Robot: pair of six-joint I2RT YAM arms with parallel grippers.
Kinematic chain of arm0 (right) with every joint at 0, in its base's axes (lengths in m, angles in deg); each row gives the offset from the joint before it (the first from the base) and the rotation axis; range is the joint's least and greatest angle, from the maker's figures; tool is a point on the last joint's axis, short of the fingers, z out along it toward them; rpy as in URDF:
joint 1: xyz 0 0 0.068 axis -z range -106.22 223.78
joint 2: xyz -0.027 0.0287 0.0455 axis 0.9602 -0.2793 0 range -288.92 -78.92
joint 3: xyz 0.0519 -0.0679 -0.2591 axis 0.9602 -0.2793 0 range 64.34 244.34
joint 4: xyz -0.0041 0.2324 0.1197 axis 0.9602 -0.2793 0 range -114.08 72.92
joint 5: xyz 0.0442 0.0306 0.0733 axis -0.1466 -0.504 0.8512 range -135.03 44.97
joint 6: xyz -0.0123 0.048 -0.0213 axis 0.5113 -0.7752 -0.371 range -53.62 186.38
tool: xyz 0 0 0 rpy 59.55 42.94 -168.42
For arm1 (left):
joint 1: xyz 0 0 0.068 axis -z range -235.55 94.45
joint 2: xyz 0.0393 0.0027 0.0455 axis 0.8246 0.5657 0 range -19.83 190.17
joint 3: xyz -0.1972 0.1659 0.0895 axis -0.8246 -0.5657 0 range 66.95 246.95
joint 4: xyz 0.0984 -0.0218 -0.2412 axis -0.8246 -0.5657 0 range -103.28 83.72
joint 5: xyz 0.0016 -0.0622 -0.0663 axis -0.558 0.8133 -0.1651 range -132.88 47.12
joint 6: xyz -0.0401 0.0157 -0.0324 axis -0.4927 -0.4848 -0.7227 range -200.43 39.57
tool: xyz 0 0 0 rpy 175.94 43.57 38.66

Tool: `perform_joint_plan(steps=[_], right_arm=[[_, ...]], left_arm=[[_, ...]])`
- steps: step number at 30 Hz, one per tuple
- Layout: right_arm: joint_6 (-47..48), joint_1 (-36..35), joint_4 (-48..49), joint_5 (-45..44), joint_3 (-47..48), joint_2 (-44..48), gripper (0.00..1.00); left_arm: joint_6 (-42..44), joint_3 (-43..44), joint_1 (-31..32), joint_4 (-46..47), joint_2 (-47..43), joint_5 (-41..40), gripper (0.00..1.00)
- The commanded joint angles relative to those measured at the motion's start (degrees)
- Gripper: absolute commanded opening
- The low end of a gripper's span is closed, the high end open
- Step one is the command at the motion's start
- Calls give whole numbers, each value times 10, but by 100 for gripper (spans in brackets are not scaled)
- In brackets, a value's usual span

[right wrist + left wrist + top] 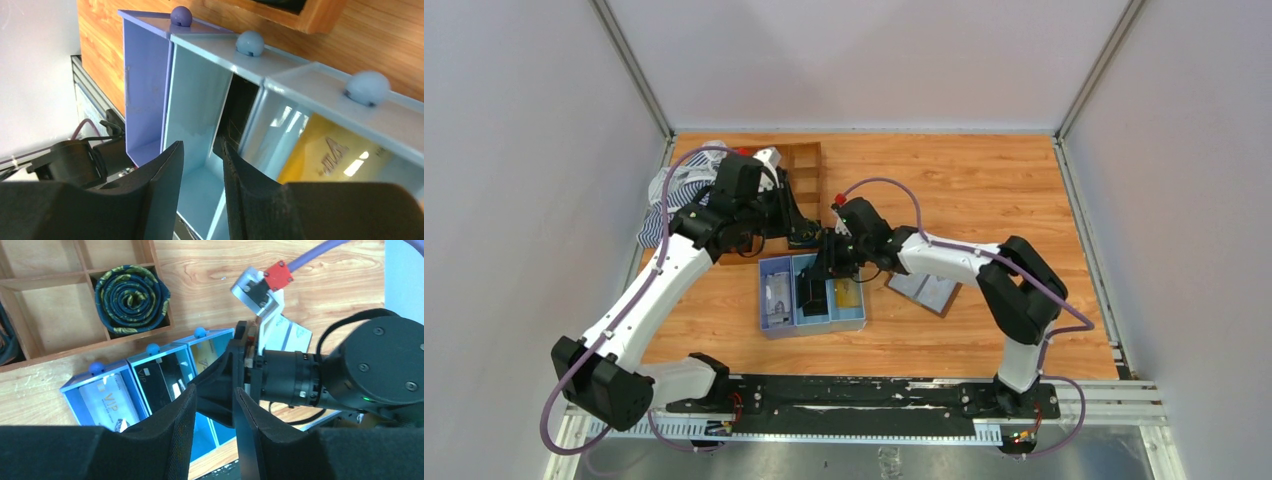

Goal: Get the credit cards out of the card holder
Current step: Place the credit card in the storage box, then reset both arms

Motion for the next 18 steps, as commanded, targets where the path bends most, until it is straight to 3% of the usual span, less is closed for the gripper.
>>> perform_joint_plan(steps=[1,7,18], right_arm=[[34,-5,-50,-60,-29,85,39],[65,27,-94,-138,-100,207,46],[94,170,-163,-181,-252,402,46]], left_arm=[[1,-10,-2,26,2,46,38],[-7,-34,-2,63,-1,60,40],[-11,-28,29,91,44,78,40]])
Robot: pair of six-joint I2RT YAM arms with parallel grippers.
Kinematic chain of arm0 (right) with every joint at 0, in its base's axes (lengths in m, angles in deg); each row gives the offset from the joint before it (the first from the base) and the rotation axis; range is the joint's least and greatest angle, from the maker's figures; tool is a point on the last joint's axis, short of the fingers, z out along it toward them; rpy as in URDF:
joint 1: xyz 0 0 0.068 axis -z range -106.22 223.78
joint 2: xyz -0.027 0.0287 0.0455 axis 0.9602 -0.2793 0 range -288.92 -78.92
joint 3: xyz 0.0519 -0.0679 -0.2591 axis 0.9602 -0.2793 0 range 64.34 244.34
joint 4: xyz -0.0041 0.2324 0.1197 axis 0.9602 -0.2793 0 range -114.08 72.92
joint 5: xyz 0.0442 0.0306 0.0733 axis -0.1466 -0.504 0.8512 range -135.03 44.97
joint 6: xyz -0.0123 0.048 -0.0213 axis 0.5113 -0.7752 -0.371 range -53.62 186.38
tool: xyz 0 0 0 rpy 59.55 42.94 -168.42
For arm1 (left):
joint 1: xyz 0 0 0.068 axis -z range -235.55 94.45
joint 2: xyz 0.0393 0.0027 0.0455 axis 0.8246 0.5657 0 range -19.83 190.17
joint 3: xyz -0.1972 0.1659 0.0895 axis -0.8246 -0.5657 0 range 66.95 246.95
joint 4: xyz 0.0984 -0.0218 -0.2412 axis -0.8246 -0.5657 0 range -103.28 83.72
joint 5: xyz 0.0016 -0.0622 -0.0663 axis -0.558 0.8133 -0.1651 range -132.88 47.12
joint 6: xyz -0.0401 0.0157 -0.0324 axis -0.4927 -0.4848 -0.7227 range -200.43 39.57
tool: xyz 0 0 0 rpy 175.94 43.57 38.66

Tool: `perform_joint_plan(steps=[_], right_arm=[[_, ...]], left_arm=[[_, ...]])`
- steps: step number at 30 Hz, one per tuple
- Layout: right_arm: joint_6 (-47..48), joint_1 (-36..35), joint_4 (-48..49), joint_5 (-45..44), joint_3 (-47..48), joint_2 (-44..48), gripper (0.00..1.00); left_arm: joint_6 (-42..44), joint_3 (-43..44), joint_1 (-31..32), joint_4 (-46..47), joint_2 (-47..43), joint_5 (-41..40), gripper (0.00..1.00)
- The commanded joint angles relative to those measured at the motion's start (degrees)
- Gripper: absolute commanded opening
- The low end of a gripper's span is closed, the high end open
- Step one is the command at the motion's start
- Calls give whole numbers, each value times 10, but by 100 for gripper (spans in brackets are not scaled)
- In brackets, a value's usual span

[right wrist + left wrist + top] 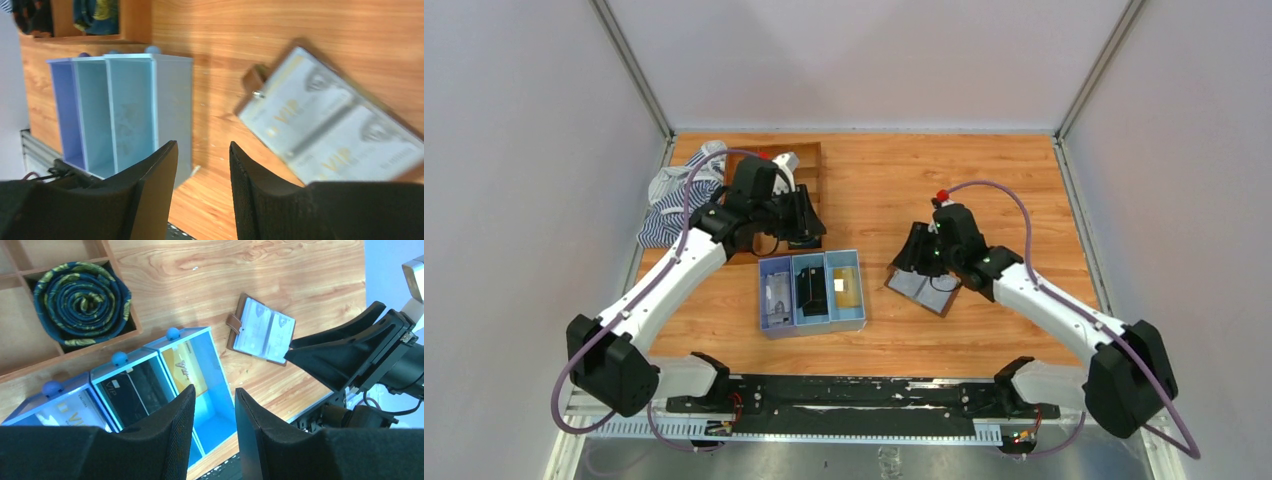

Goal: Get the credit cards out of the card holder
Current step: Reset both arms

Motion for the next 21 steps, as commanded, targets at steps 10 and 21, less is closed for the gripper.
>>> perform_joint_plan(steps=[10,21], right_arm=[[63,106,-172,-175,-48,164,65],[100,108,-290,-466,14,280,84]], left_arm=[[12,6,108,32,46,-28,40],[29,-64,127,74,-34,-118,41]])
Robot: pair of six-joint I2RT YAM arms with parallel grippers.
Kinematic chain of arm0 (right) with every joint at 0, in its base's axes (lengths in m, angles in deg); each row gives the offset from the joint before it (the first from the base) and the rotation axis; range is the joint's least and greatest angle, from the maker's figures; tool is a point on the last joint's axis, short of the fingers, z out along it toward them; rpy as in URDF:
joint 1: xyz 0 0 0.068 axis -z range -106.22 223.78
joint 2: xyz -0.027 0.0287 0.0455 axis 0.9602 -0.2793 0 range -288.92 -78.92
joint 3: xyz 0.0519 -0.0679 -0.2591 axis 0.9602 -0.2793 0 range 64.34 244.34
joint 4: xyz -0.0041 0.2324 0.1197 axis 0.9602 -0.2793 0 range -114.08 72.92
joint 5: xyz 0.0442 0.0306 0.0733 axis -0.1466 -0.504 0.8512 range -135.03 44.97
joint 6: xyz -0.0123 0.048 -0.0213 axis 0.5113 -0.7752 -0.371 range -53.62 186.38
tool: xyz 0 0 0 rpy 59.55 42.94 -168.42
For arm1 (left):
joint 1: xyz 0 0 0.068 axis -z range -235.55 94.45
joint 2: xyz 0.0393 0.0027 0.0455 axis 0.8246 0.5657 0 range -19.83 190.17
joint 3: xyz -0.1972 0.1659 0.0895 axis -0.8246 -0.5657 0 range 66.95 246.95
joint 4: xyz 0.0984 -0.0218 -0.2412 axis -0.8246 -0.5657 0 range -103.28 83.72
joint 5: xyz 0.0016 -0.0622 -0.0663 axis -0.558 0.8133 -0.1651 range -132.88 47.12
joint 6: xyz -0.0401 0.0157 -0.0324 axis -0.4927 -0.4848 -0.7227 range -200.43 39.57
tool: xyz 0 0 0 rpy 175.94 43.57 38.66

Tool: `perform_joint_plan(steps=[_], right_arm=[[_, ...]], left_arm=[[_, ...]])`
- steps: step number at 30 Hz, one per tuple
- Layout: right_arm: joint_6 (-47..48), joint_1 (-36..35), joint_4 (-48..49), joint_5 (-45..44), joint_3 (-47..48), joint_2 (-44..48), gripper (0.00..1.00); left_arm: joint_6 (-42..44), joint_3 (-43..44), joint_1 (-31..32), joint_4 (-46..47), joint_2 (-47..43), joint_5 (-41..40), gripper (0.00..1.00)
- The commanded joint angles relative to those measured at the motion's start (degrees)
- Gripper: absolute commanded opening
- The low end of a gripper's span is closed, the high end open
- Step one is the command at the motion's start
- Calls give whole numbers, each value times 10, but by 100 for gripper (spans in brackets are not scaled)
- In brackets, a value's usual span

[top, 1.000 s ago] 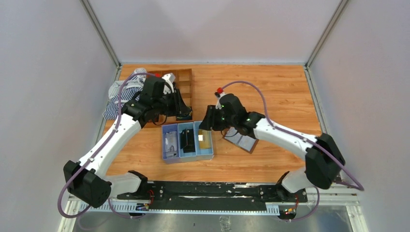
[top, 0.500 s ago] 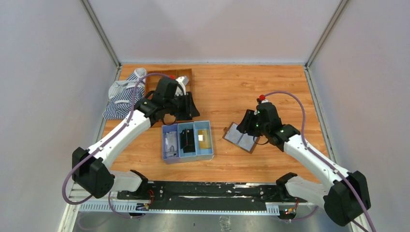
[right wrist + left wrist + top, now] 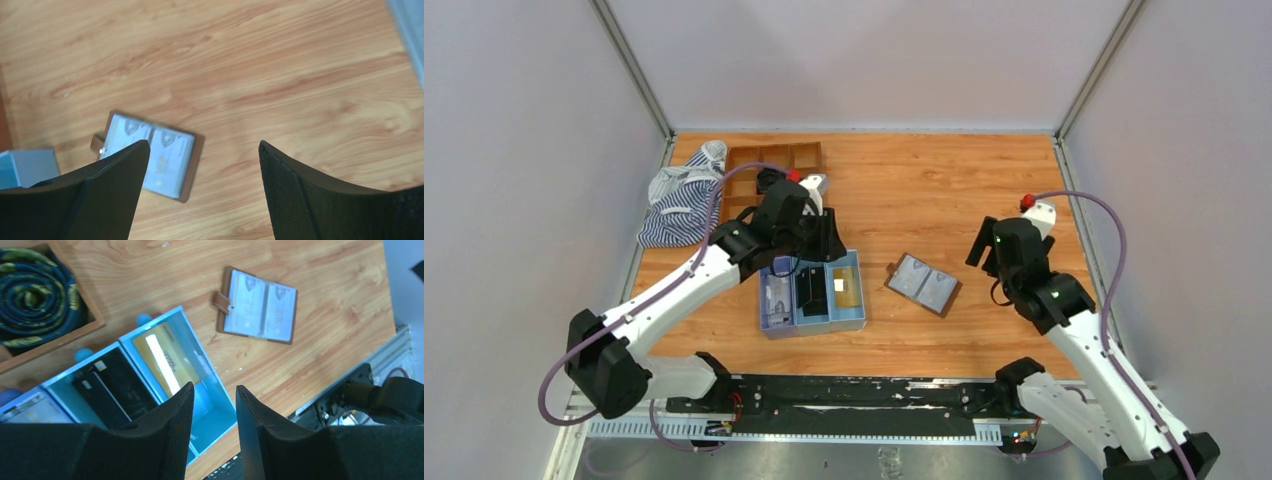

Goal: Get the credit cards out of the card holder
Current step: Reset both arms

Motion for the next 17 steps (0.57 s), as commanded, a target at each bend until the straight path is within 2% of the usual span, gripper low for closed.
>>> perform_joint_plan(steps=[1,8,14,17], right_arm=[[17,6,-57,-148,16,47,84],[9,7,-59,-192,2,102,84],[-7,7,-57,-196,-3,102,83],[-10,6,-57,-199,-3,96,83]], left_arm=[[22,-28,1,22,-47,-70,41],[23,-120,2,77,-175,-143,43],[11,-160,1,56,-286,-255,44],[19,-175,1,58,-324,-278,45]])
